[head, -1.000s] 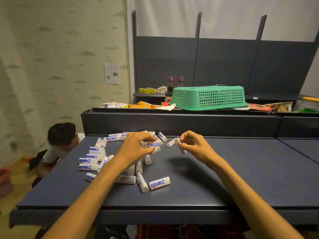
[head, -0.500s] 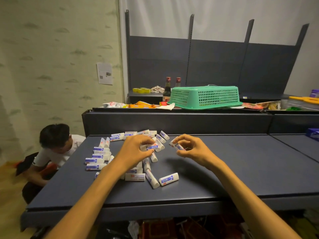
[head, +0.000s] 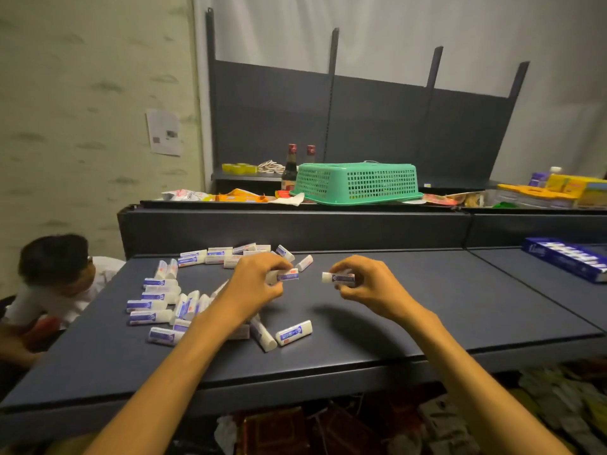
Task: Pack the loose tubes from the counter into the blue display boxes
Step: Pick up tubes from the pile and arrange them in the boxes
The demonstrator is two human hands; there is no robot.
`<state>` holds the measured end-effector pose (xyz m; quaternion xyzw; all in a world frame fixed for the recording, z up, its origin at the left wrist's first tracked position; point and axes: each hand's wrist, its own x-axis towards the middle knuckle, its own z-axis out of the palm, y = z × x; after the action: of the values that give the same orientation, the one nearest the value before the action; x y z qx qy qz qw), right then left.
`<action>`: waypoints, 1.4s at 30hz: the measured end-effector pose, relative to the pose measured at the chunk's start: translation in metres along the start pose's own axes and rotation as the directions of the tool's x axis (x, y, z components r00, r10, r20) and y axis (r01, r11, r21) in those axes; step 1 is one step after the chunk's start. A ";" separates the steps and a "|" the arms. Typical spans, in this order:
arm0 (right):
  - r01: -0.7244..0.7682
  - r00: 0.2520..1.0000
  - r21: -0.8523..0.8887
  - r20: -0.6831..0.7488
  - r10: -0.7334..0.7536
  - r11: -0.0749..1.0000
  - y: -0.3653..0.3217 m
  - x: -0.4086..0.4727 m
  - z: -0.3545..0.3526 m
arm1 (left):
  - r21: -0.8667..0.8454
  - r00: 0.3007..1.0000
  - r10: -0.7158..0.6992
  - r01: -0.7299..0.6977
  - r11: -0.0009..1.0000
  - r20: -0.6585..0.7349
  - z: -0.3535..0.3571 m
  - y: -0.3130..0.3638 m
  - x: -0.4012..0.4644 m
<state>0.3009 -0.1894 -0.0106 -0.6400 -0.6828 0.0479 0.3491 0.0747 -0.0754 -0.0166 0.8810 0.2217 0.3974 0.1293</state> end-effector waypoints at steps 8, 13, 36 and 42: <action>-0.034 0.993 -0.137 -0.115 0.018 0.990 0.048 -0.065 -0.065 | -0.001 0.992 0.102 -0.102 0.995 0.079 0.066 0.065 0.029; -0.062 0.986 -0.216 -0.163 0.026 0.974 0.094 -0.126 -0.127 | -0.016 0.976 0.177 -0.177 0.984 0.129 0.124 0.137 0.048; -0.313 0.909 -0.271 -0.364 0.204 0.910 0.311 -0.334 -0.381 | -0.055 0.928 0.299 -0.294 0.954 0.222 0.384 0.419 0.150; -0.315 0.906 -0.294 -0.376 0.194 0.902 0.385 -0.319 -0.422 | -0.072 0.938 0.285 -0.276 0.958 0.200 0.450 0.432 0.201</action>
<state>0.8318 -0.5717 -0.0229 -0.7749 -0.5195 -0.1381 0.3326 0.6581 -0.3742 -0.0056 0.9373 0.0706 0.3221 0.1126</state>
